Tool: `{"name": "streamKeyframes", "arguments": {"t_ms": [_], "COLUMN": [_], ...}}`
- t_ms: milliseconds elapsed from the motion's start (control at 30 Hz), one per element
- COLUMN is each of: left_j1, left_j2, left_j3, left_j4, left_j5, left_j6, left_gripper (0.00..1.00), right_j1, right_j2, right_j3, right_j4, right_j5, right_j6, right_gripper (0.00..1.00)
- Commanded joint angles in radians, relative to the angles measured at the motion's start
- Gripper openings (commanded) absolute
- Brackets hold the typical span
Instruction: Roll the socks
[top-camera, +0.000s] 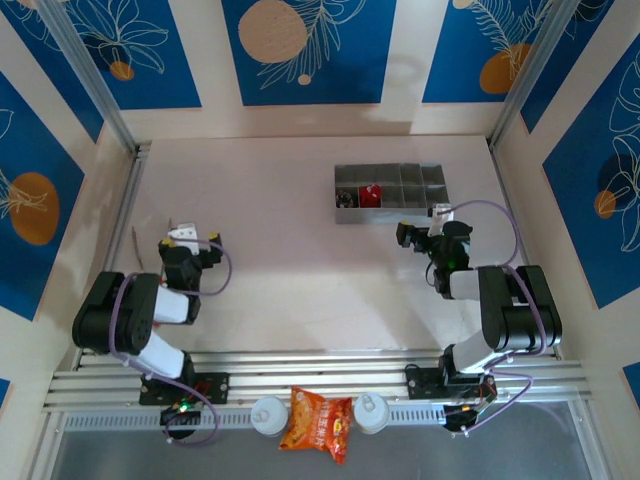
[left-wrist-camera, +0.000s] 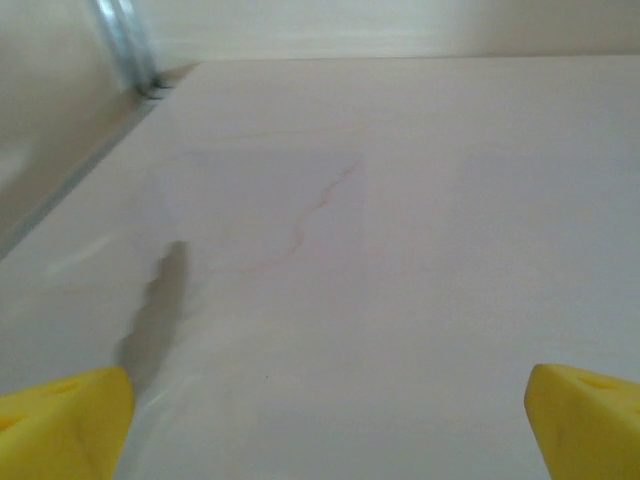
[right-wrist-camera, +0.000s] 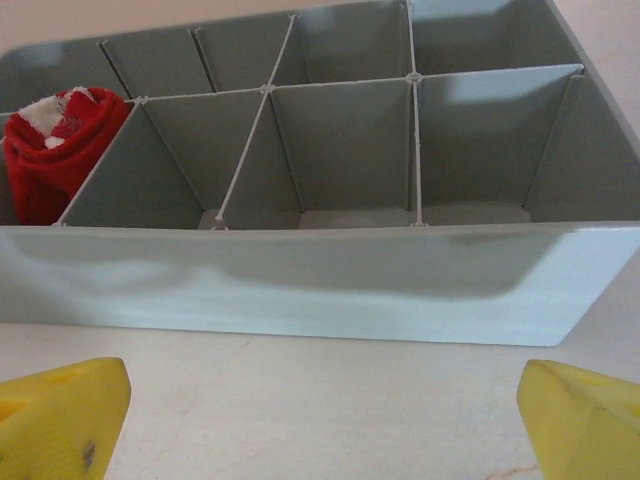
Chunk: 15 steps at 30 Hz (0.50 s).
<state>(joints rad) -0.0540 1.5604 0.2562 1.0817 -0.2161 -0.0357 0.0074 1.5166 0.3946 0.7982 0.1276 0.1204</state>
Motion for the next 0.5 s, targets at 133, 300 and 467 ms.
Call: {"name": "streamKeyframes", "arguments": {"t_ms": [133, 300, 467], "left_j1": [0.008, 0.008, 0.006], "left_j2": [0.008, 0.006, 0.004], "left_j3": [0.058, 0.063, 0.064], "left_j4": [-0.021, -0.033, -0.038], "left_j5": [0.090, 0.083, 0.075], "left_j6": [0.028, 0.026, 0.029], "left_gripper": [1.00, 1.00, 1.00], "right_j1": [0.002, 0.003, 0.002], "right_j2": [0.004, 0.009, 0.006], "right_j3": [0.018, 0.022, 0.014], "right_j4": [0.016, 0.009, 0.022], "right_j5": [0.006, 0.006, 0.001], "right_j6": [-0.010, -0.011, -0.013], "right_gripper": [0.99, 0.99, 0.99]}}
